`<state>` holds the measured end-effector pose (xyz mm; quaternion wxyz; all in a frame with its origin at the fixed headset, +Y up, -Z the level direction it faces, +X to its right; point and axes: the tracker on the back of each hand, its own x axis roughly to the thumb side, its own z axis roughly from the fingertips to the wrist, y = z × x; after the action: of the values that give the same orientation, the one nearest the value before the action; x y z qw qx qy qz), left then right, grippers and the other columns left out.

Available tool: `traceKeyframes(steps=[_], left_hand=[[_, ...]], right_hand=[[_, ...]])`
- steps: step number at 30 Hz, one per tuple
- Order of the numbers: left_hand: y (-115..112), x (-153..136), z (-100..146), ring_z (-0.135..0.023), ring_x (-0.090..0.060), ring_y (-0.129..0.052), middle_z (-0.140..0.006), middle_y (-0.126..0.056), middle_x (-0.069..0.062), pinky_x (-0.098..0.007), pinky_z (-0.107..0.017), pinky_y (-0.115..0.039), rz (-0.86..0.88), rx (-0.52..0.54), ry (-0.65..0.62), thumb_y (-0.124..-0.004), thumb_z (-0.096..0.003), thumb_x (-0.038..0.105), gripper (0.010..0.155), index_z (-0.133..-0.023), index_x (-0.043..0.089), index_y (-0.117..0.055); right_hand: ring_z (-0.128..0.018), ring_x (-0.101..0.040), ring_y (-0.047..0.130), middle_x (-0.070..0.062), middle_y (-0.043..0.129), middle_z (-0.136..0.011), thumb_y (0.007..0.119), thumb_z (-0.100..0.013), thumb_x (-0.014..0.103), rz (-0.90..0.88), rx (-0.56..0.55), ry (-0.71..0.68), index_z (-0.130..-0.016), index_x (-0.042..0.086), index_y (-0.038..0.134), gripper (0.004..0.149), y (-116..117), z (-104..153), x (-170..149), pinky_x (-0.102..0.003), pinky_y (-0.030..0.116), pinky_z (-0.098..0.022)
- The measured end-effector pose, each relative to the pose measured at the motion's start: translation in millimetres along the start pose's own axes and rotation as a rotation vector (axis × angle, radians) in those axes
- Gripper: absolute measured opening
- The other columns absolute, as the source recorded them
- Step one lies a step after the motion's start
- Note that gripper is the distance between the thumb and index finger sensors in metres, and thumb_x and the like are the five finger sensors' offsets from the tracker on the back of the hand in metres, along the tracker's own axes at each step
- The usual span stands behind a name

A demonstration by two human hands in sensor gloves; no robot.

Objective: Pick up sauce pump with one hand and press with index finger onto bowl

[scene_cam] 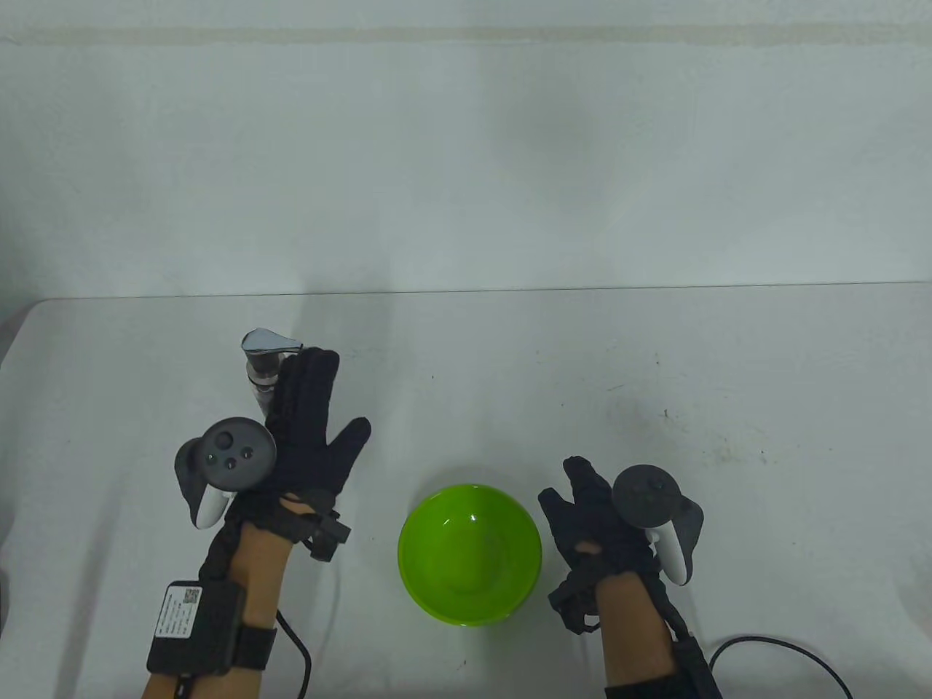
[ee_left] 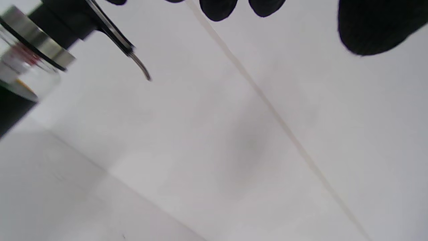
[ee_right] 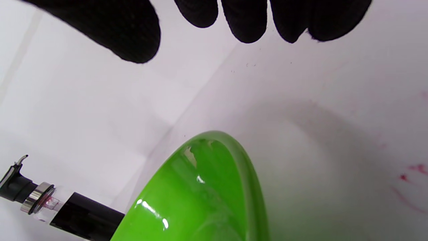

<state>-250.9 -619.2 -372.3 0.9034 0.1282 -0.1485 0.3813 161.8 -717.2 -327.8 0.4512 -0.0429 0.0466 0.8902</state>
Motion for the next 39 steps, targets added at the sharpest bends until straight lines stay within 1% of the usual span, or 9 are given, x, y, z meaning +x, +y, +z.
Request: traceKeyframes(steps=[3,6,10,14,18,22,26,33,39], left_hand=[[-0.9,-30.5,-16.3,-0.106,-0.04,0.009,-0.118,-0.006,-0.007,-0.069,-0.074,-0.017,0.056,-0.088,0.039,-0.071,-0.0459,0.066,0.091,-0.112,0.033,-0.018],[8.8,-63.8,-25.9,-0.103,-0.039,0.009,-0.116,-0.006,-0.008,-0.068,-0.072,-0.017,-0.026,0.122,0.055,-0.077,-0.042,0.067,0.097,-0.11,0.033,-0.017],[11.1,-99.7,-37.1,-0.106,-0.043,0.002,-0.11,0.007,-0.006,-0.07,-0.074,-0.026,0.038,0.15,0.112,-0.09,-0.0372,0.062,0.119,-0.099,0.037,0.009],[3.3,-133.7,-46.7,-0.111,-0.045,-0.04,-0.113,-0.002,-0.003,-0.072,-0.074,-0.042,0.132,0.182,0.153,-0.095,-0.0347,0.057,0.121,-0.095,0.046,0.009],[-7.8,-158.7,-48.2,-0.103,-0.035,-0.072,-0.109,-0.056,0.011,-0.069,-0.072,-0.056,0.221,0.297,0.183,-0.1,-0.0321,0.053,0.113,-0.101,0.051,-0.011],[-10.6,-166.2,-55.3,-0.091,-0.031,-0.087,-0.099,-0.071,0.009,-0.066,-0.071,-0.063,0.281,0.368,0.244,-0.103,-0.0308,0.052,0.105,-0.107,0.039,-0.032],[-9.4,-166.2,-63.9,-0.081,-0.028,-0.096,-0.093,-0.08,0.006,-0.068,-0.069,-0.063,0.152,0.351,0.269,-0.103,-0.0297,0.063,0.079,-0.094,0.039,-0.064],[-19.5,-158.8,-52.1,-0.073,-0.03,-0.103,-0.085,-0.083,0.005,-0.066,-0.061,-0.079,0.11,0.51,0.233,-0.098,-0.0328,0.064,0.074,-0.091,0.037,-0.062],[-12.6,-131.4,-31.2,-0.067,-0.034,-0.101,-0.085,-0.081,0.004,-0.063,-0.053,-0.087,0.12,0.509,0.198,-0.097,-0.0353,0.062,0.074,-0.093,0.035,-0.06]], right_hand=[[-0.089,-0.058,0.06,-0.026,0.053,-0.104,0.08,-0.052,0.046,-0.03,-0.009,-0.022,-0.101,0.012,0.046,0.069,-7.3,-0.1,-1.5,-0.066,0.064,-0.06],[-0.089,-0.058,0.06,-0.026,0.053,-0.104,0.08,-0.052,0.046,-0.042,-0.031,-0.04,-0.101,0.012,0.047,0.068,-14.0,1.6,-1.8,-0.066,0.064,-0.06],[-0.089,-0.058,0.061,-0.026,0.054,-0.104,0.08,-0.052,0.046,-0.031,-0.044,-0.06,-0.102,0.012,0.047,0.068,-15.9,3.6,2.3,-0.066,0.065,-0.059],[-0.089,-0.056,0.063,-0.025,0.056,-0.103,0.08,-0.053,0.047,-0.087,-0.034,-0.084,-0.101,0.014,0.048,0.067,-16.2,2.9,1.9,-0.065,0.066,-0.06],[-0.089,-0.056,0.063,-0.025,0.057,-0.103,0.08,-0.053,0.046,-0.172,-0.017,-0.065,-0.101,0.013,0.048,0.067,-18.0,0.4,-3.0,-0.066,0.065,-0.06],[-0.089,-0.056,0.063,-0.025,0.058,-0.103,0.079,-0.053,0.047,-0.133,-0.015,-0.076,-0.101,0.014,0.049,0.066,-16.9,0.0,-1.7,-0.066,0.066,-0.06],[-0.088,-0.055,0.067,-0.025,0.061,-0.102,0.079,-0.053,0.047,-0.116,0.013,-0.08,-0.101,0.013,0.052,0.064,-12.9,-1.1,-1.7,-0.066,0.066,-0.06],[-0.088,-0.055,0.066,-0.025,0.061,-0.102,0.079,-0.053,0.047,-0.128,0.011,-0.08,-0.101,0.013,0.052,0.064,-13.0,-1.7,-2.1,-0.066,0.066,-0.06],[-0.089,-0.055,0.066,-0.024,0.06,-0.102,0.078,-0.053,0.048,-0.143,0.016,-0.097,-0.101,0.014,0.052,0.064,-12.8,-0.8,0.7,-0.066,0.066,-0.06]])
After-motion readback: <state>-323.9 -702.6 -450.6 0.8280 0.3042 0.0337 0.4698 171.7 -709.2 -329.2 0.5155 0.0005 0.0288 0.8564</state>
